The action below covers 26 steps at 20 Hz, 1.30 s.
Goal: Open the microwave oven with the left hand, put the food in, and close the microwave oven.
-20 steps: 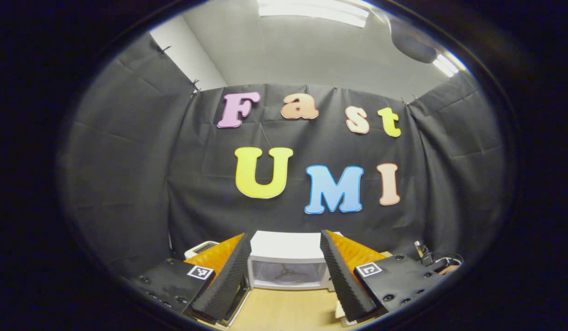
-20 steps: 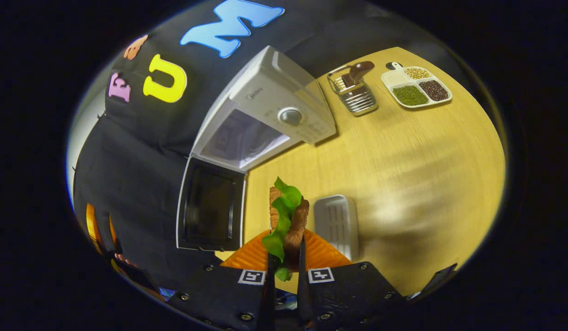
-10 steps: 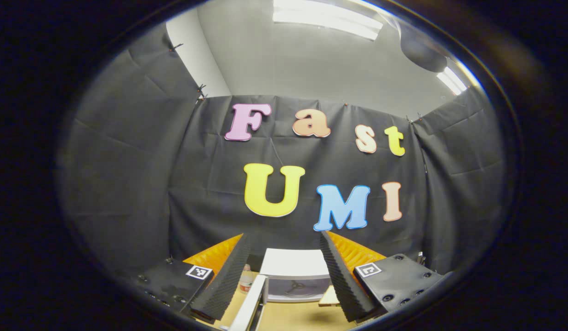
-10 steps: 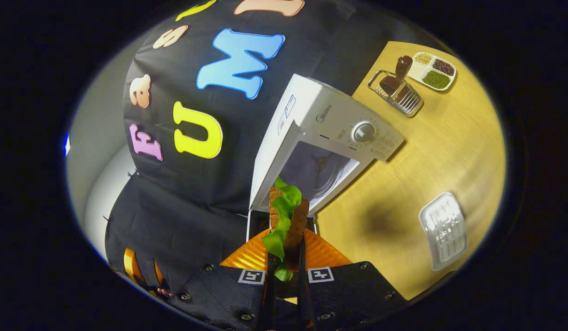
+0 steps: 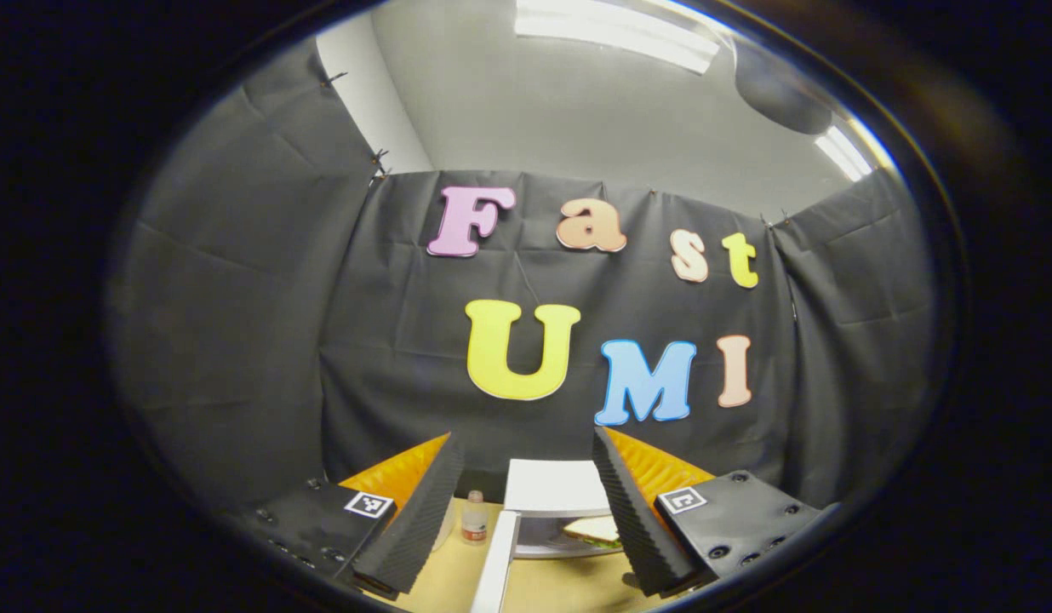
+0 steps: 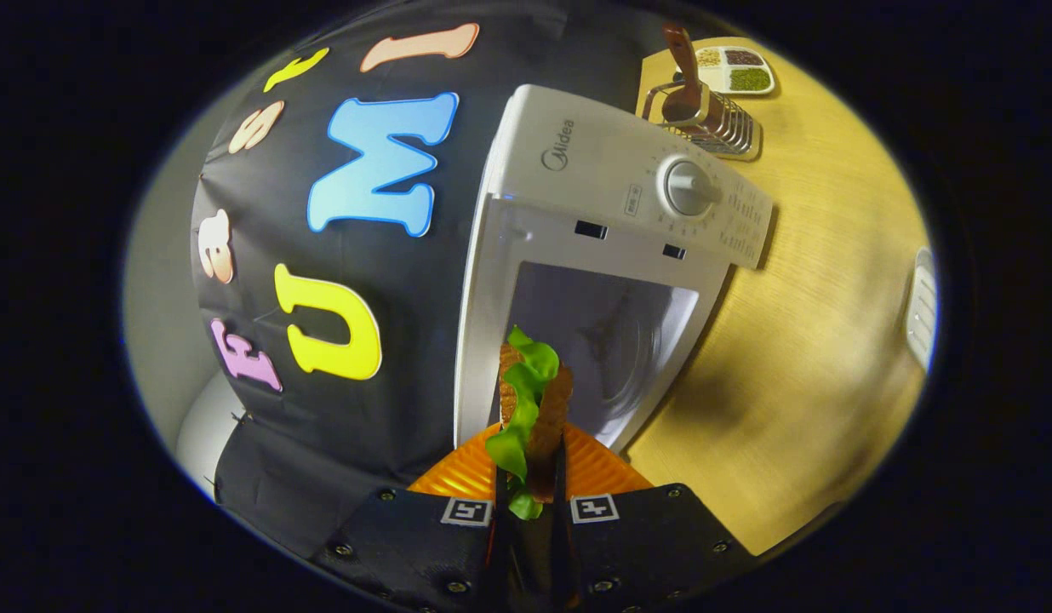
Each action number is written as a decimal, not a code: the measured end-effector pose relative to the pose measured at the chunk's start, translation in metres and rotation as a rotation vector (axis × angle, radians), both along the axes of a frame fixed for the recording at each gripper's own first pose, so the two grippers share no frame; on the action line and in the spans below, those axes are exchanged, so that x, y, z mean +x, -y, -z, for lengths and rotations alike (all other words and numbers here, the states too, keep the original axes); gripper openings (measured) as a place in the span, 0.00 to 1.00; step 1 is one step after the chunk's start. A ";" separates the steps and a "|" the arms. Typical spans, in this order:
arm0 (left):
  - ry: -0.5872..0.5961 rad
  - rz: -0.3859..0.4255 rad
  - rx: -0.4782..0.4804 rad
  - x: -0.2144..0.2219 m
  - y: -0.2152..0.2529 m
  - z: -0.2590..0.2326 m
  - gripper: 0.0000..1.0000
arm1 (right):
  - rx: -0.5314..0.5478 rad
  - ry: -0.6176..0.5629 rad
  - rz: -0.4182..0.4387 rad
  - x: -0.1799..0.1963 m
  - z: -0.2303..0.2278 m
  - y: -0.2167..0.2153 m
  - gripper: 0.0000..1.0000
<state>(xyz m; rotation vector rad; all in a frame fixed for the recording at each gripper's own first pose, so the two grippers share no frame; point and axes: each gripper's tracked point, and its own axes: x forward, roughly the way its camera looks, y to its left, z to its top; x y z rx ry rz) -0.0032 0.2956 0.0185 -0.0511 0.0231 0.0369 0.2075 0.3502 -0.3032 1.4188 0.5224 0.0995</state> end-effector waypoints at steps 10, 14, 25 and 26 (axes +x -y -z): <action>-0.065 -0.079 -0.002 -0.012 -0.047 0.022 0.97 | 0.049 -0.110 0.283 0.090 0.063 -0.016 0.19; -0.102 -0.100 -0.009 -0.016 -0.057 0.035 0.96 | 0.052 -0.155 0.338 0.102 0.080 -0.023 0.19; -0.079 -0.011 -0.024 0.010 -0.027 0.037 0.97 | -0.019 -0.339 0.213 0.061 0.112 -0.024 0.67; -0.074 0.001 -0.022 0.013 -0.022 0.037 0.97 | -0.040 -0.328 0.187 0.055 0.109 -0.022 0.72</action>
